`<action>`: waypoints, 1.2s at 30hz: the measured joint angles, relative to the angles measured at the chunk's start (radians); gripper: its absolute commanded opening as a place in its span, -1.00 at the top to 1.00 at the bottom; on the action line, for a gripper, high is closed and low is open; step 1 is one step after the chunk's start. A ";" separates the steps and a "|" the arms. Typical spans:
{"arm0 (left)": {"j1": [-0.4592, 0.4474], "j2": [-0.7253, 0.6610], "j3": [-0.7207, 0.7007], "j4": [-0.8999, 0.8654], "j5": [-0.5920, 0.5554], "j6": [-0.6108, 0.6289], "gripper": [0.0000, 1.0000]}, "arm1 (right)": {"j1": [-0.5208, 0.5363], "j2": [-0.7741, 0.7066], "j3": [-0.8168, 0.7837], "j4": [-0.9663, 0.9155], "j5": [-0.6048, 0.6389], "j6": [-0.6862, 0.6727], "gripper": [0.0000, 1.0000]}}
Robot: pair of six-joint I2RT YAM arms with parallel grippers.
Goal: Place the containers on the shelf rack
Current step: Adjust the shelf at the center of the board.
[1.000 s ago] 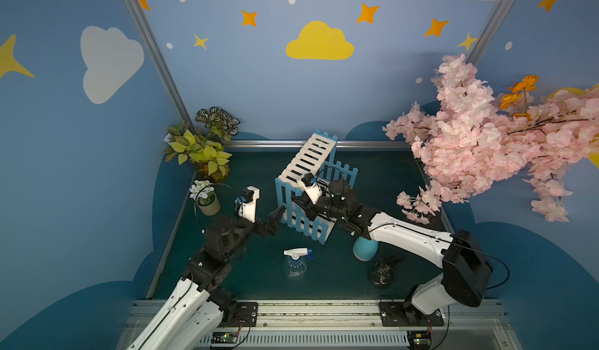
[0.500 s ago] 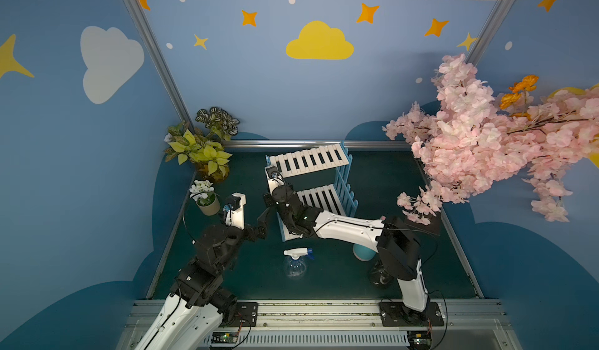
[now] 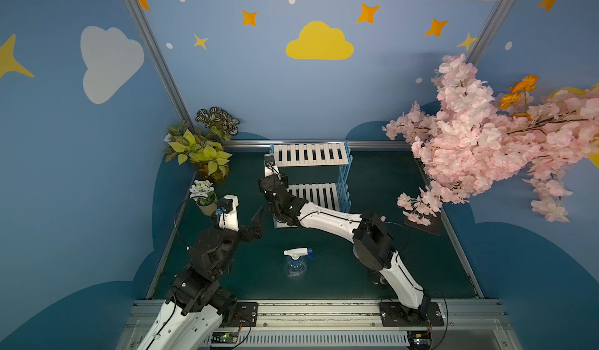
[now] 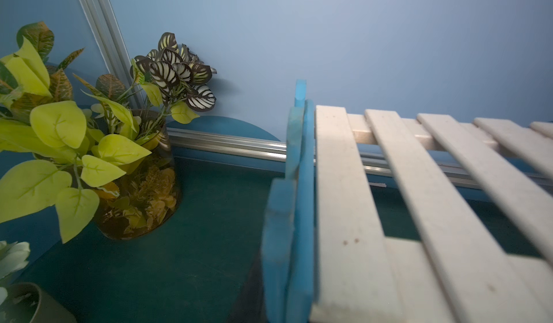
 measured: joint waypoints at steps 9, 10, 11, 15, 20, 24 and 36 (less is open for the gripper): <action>0.000 0.012 -0.001 0.000 0.009 0.000 -1.00 | -0.014 -0.025 -0.055 -0.063 -0.055 0.002 -0.73; 0.000 0.013 -0.001 0.001 0.012 0.000 -1.00 | -0.014 -0.038 -0.073 -0.072 -0.073 0.008 -0.77; 0.000 0.013 -0.001 0.001 0.013 0.000 -1.00 | -0.013 -0.054 -0.095 -0.081 -0.090 0.016 -0.81; 0.000 0.013 -0.001 0.000 0.020 0.000 -1.00 | -0.011 -0.177 -0.231 -0.121 -0.204 0.056 -0.89; 0.000 0.015 -0.001 -0.003 0.032 0.000 -1.00 | -0.011 -0.389 -0.401 -0.132 -0.362 0.106 -0.90; 0.000 0.030 0.009 -0.023 0.063 0.000 -1.00 | -0.012 -0.552 -0.533 -0.125 -0.468 0.131 -0.90; -0.002 0.247 0.192 -0.141 0.587 0.199 -1.00 | -0.032 -1.148 -0.942 -0.337 -0.690 0.076 -0.90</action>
